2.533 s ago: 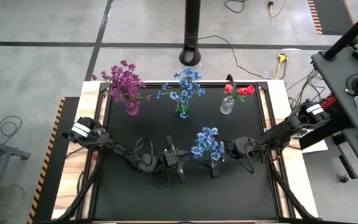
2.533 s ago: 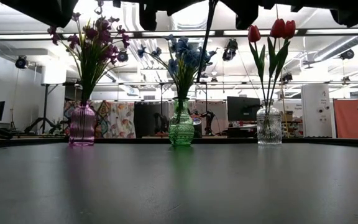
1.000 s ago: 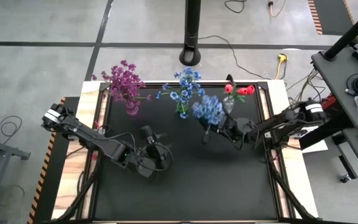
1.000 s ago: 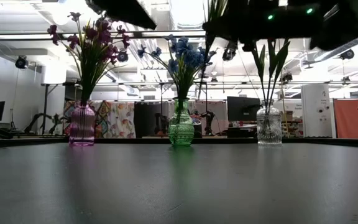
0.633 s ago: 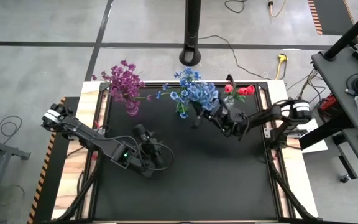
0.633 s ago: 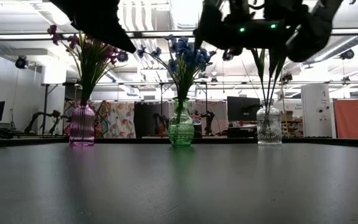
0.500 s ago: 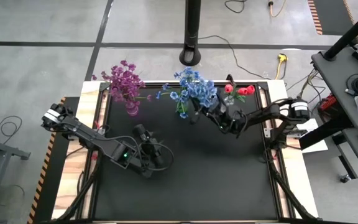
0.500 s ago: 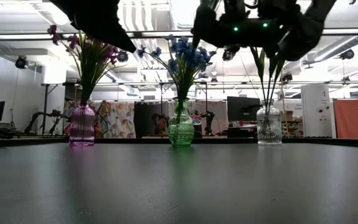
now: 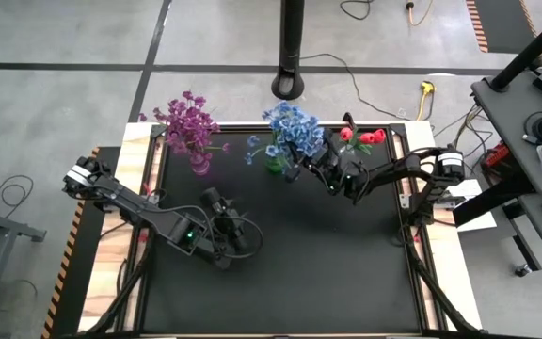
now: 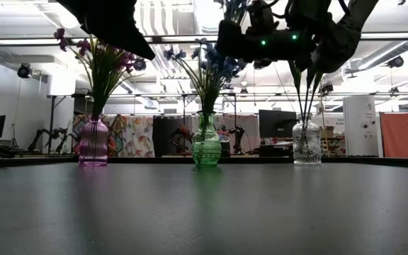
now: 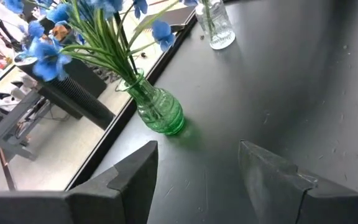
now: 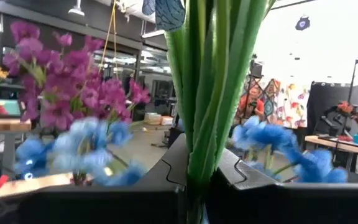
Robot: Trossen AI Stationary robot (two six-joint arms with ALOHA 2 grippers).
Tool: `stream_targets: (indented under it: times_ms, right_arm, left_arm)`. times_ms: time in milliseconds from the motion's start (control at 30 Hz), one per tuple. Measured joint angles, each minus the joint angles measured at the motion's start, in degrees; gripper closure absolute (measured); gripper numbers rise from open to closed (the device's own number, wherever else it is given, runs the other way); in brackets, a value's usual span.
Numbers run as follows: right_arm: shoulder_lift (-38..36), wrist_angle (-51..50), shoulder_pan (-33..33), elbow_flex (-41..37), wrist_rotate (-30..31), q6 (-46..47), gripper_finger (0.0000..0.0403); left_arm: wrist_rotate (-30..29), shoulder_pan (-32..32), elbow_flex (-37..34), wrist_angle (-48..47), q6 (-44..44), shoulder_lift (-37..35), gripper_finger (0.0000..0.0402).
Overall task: Sort flowers into vase by color
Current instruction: Put the blue flowers in the green vase
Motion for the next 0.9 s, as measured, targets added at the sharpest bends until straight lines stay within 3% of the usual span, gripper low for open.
stream_targets:
  times_ms: [533, 900]
  right_arm:
    - [0.31, -0.5, -0.33, 0.22, 0.49, 4.36, 0.0385]
    - [0.31, -7.16, -1.14, 1.24, 0.57, 7.99, 0.0385]
  left_arm:
    - [-0.02, 0.07, -0.02, 0.02, 0.0, 0.01, 0.0196]
    - [-0.02, 0.07, -0.02, 0.03, 0.0, 0.01, 0.0196]
